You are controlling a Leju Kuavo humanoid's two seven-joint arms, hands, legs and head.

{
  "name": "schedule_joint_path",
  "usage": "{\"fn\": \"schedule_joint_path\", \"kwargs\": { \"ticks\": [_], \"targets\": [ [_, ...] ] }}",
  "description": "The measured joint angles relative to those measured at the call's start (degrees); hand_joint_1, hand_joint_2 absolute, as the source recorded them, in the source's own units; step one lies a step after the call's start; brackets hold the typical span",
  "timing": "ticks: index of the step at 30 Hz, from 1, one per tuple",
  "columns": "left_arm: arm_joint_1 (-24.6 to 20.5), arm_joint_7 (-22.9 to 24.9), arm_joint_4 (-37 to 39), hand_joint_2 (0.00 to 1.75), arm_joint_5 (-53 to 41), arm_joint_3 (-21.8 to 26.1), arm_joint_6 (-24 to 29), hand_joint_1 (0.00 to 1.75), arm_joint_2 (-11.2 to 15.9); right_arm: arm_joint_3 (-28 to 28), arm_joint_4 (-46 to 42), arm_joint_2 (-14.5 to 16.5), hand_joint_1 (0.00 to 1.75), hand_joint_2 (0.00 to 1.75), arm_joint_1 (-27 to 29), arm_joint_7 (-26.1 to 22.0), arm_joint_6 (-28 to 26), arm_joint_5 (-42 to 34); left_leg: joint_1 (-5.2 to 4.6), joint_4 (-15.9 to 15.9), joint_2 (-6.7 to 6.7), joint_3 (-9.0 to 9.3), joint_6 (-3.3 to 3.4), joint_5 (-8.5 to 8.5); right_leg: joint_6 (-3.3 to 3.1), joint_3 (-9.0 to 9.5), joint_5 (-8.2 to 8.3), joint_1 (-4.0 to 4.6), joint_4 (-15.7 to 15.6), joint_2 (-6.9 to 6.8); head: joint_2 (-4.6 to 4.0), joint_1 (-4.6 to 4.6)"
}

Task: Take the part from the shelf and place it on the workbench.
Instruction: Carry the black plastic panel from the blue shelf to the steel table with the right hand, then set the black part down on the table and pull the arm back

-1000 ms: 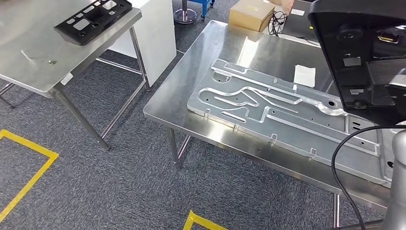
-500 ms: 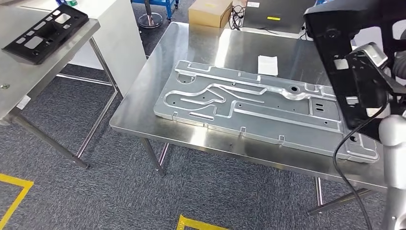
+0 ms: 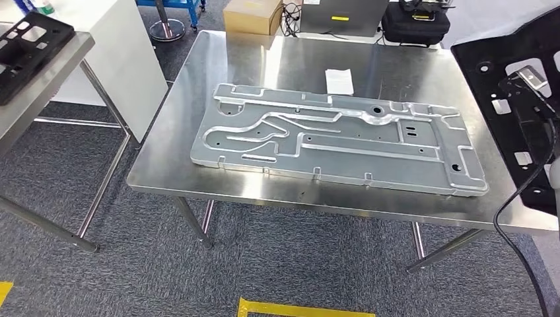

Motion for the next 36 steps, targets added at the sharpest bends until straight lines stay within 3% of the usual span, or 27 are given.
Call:
{"fn": "schedule_joint_path", "kwargs": {
  "ticks": [2, 5, 7, 10, 11, 12, 13, 14, 16, 17, 18, 21, 24, 28, 36],
  "targets": [
    [-0.2, 0.0, 0.0, 0.0, 0.0, 0.1, 0.0, 0.0, 0.0, 0.1, 0.4, -0.2, 1.75, 1.75, -0.3, 0.2, -0.1, 0.2, -0.28, 0.3, 0.69, 0.17, -0.68, -0.61, -0.57, 2.6, 1.46, 0.4, -5.1, -1.2, -0.01, -0.01],
    [-0.5, 0.0, 0.0, 0.0, -0.1, 0.4, 0.0, 0.0, 0.0, 0.2, 1.3, -0.8, 1.75, 1.75, 0.1, 0.6, -0.6, 0.7, -0.56, 0.3, 1.47, 0.65, -1.59, -1.22, -2.01, 2.78, 1.08, 0.63, -5.7, -0.39, 0.0, -0.05],
    [-0.5, 0.0, 0.0, 0.0, -0.2, 0.5, 0.0, 0.0, 0.1, 0.1, 1.7, -1.4, 1.75, 1.75, 0.7, 0.4, -1.4, 0.7, -0.39, 1.9, 0.34, 0.21, -2.12, -2.63, -2.77, 2.98, 0.97, 0.47, -5.8, 0.02, 0.0, -0.08],
    [-0.3, -0.1, 0.0, 0.0, -0.4, 0.8, -0.1, 0.0, 0.0, -0.1, 2.0, -2.0, 1.75, 1.75, 2.1, 0.0, -2.3, 0.5, -0.18, 12.3, -2.36, -4.57, -2.32, -7.78, -3.67, 3.21, 0.76, 0.69, -5.8, 0.56, -0.01, -0.1],
    [-0.2, -0.2, 0.0, 0.0, -0.5, 0.8, -0.1, 0.0, 0.0, -0.3, 2.1, -2.1, 1.75, 1.75, 2.9, -0.1, -2.4, 0.4, -0.18, 15.6, -2.63, -6.33, -2.24, -8.78, -3.82, 3.27, 0.68, 0.89, -5.8, 0.83, -0.01, -0.09],
    [-0.1, -0.2, 0.0, 0.0, -0.6, 0.8, -0.1, 0.0, 0.0, -0.5, 2.1, -2.2, 1.75, 1.75, 3.7, -0.2, -2.3, 0.4, -0.22, 17.2, -2.73, -7.33, -2.06, -8.68, -3.95, 3.37, 0.6, 1.12, -5.8, 1.12, 0.0, -0.09],
    [0.0, -0.2, 0.0, 0.0, -0.7, 0.8, -0.2, 0.0, 0.0, -0.7, 2.1, -2.4, 1.75, 1.75, 4.4, -0.4, -2.0, 0.4, -0.33, 16.4, -2.78, -7.28, -1.74, -7.41, -4.06, 3.51, 0.53, 1.35, -5.8, 1.39, 0.0, -0.09],
    [0.0, -0.2, 0.0, 0.0, -0.9, 0.8, -0.3, 0.0, 0.0, -0.9, 2.2, -2.8, 1.75, 1.75, 4.9, -0.5, -1.3, 0.5, -0.5, 13.6, -2.84, -6.26, -1.22, -5.26, -4.16, 3.69, 0.46, 1.58, -5.8, 1.64, 0.0, -0.08],
    [-0.1, 0.0, 0.0, 0.0, -1.3, 0.9, -0.6, 0.0, 0.2, -1.1, 3.2, -3.6, 1.75, 1.75, 4.6, -1.0, 1.3, 0.7, -1.02, 5.6, -3.24, -3.17, 0.33, -1.08, -4.25, 3.91, 0.32, 1.85, -5.7, 2.06, 0.0, -0.03],
    [-0.2, 0.1, 0.0, 0.0, -1.5, 0.9, -0.8, 0.0, 0.3, -1.1, 4.3, -3.9, 1.75, 1.75, 3.8, -1.4, 2.7, 0.4, -1.2, 2.8, -3.41, -2.05, 0.8, -0.02, -4.17, 3.9, 0.32, 1.87, -5.7, 2.26, -0.01, -0.02],
    [-0.4, 0.1, 0.0, 0.0, -1.7, 0.9, -0.9, 0.0, 0.4, -1.1, 5.6, -4.0, 1.75, 1.75, 3.0, -2.2, 3.7, -0.3, -1.3, 1.2, -3.55, -1.46, 0.77, 0.32, -4.07, 3.81, 0.24, 1.86, -5.6, 2.42, -0.01, 0.03],
    [-0.7, -0.1, 0.0, 0.0, -1.7, 1.2, -1.0, 0.0, 0.4, -1.2, 8.5, -3.2, 1.75, 1.75, 2.7, -5.5, 4.7, -6.4, -1.34, 0.3, -3.57, -1.14, -0.54, 0.2, -3.72, 3.66, 0.14, 1.69, -5.5, 2.62, -0.01, 0.0],
    [-0.7, -1.3, 0.0, 0.0, -0.2, 2.5, -1.3, 0.0, 0.4, -1.8, 8.1, -0.6, 1.75, 1.75, 6.0, -7.5, 4.8, -14.7, -1.4, 0.4, -3.62, -0.92, -0.37, 0.27, -3.48, 3.76, 0.27, 1.61, -5.7, 2.58, -0.01, -0.01],
    [-0.3, -3.3, 0.0, 0.0, 1.5, 4.8, -1.4, 0.0, 0.4, -3.6, 3.8, 1.2, 1.75, 1.75, 12.5, -8.0, 3.9, -20.2, -1.48, 0.5, -4.02, -0.98, -0.2, 0.37, -3.36, 3.77, 0.23, 1.54, -5.7, 2.22, 0.0, -0.01],
    [0.0, -3.6, 0.0, 0.0, 1.7, 6.7, -1.3, 0.0, 0.5, -8.0, -0.4, -0.4, 1.75, 1.75, 13.8, -7.0, 6.5, -21.6, -1.57, 0.5, -3.96, -0.96, -0.08, 0.28, -3.31, 3.76, 0.2, 1.45, -5.7, 2.26, -0.01, -0.02]
  ]
}}
